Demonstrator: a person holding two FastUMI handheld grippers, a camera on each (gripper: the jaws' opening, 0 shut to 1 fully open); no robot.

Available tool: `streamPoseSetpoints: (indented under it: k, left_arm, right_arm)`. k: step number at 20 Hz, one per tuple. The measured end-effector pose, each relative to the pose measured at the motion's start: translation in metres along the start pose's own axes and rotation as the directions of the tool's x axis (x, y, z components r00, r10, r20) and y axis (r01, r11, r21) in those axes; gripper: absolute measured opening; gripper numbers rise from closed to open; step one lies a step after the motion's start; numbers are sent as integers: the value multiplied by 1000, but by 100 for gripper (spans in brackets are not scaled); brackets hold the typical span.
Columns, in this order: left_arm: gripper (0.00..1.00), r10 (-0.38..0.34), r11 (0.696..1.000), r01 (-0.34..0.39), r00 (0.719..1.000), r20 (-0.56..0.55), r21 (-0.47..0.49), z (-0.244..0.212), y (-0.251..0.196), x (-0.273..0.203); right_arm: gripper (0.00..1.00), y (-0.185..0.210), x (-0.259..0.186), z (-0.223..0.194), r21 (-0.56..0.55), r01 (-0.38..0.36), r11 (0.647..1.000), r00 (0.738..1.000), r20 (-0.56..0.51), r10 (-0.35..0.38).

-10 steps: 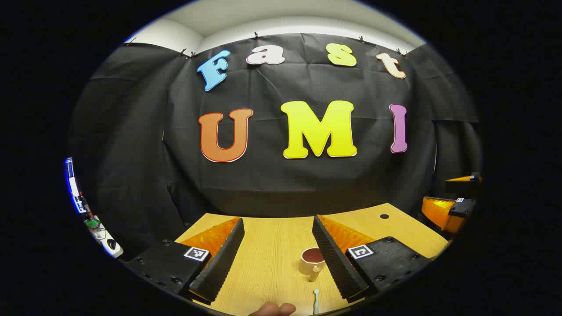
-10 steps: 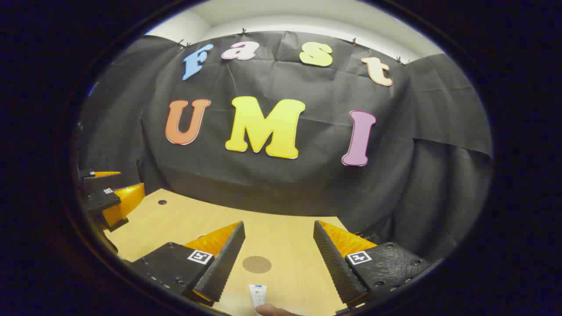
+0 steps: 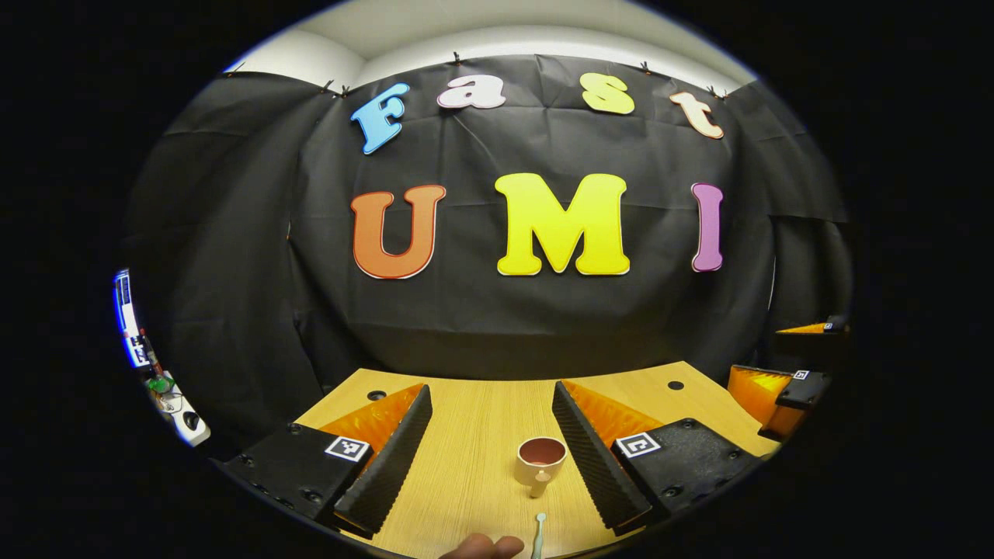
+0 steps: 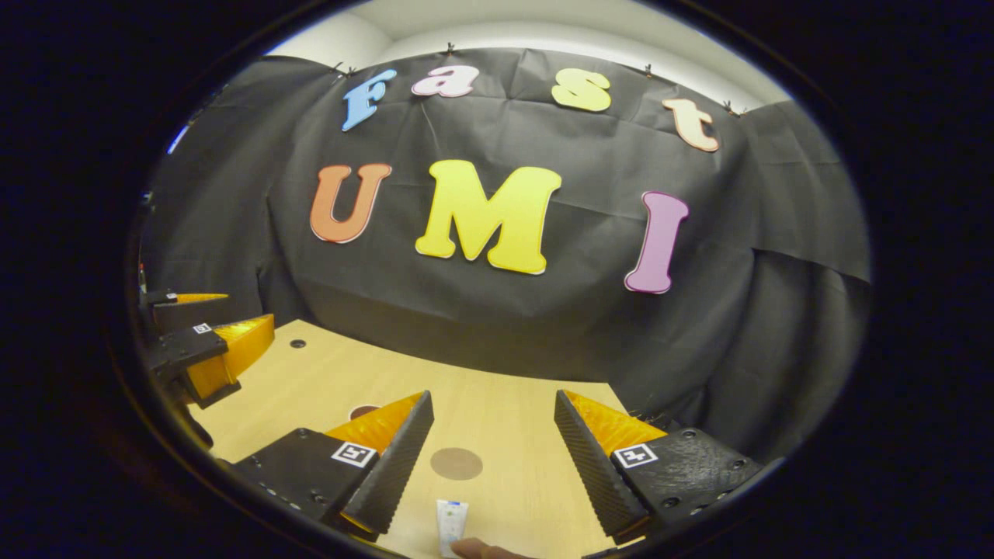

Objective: Put the toothbrush and toothpaste on the desktop into the cup, then pick up the cup and place it on the coaster on the desktop.

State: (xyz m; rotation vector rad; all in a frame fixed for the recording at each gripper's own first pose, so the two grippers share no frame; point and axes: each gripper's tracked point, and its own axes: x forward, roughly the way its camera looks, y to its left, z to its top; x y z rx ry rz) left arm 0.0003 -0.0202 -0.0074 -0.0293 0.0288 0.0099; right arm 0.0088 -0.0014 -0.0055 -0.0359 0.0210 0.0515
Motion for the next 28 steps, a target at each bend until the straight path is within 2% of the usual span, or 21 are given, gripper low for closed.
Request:
streamPoseSetpoints:
  k: [9, 12, 14, 17, 21, 24, 25, 26, 28]
  left_arm:
    - [99, -20, 1000, 21, 999, -31, 9, -13, -17, 2]
    - [99, -45, 998, 51, 989, -142, 35, -55, -27, 2]
    - [99, -61, 997, 70, 967, -246, 30, -90, -31, 0]
    - [99, -89, 993, 112, 916, -392, 37, -144, -43, -4]
    - [100, -106, 986, 157, 850, -516, 56, -197, -48, -10]
    - [100, -104, 986, 162, 800, -592, 45, -234, -47, -7]
    - [100, -107, 987, 161, 775, -623, 31, -246, -46, -8]
    - [100, -111, 989, 151, 733, -671, 1, -263, -45, -13]
    - [100, -120, 991, 120, 676, -727, -52, -284, -46, -20]
  right_arm:
    - [95, -13, 0, -10, 6, 4, 1000, 1000, -16, -4]
    - [95, -18, 2, -32, 5, 13, 1000, 998, -65, -12]
    - [95, -21, 5, -46, 2, 24, 1000, 995, -98, -23]
    - [95, -14, 6, -76, 31, 3, 1000, 983, -184, 3]
    - [95, -6, 5, -104, 17, -30, 999, 964, -264, 34]
    - [95, -6, 7, -125, 10, -41, 999, 944, -328, 42]
    - [95, -6, 7, -131, 13, -44, 999, 934, -355, 45]
    - [95, -8, 7, -135, 14, -43, 999, 927, -372, 45]
    - [95, -11, 9, -143, 14, -34, 999, 914, -404, 37]
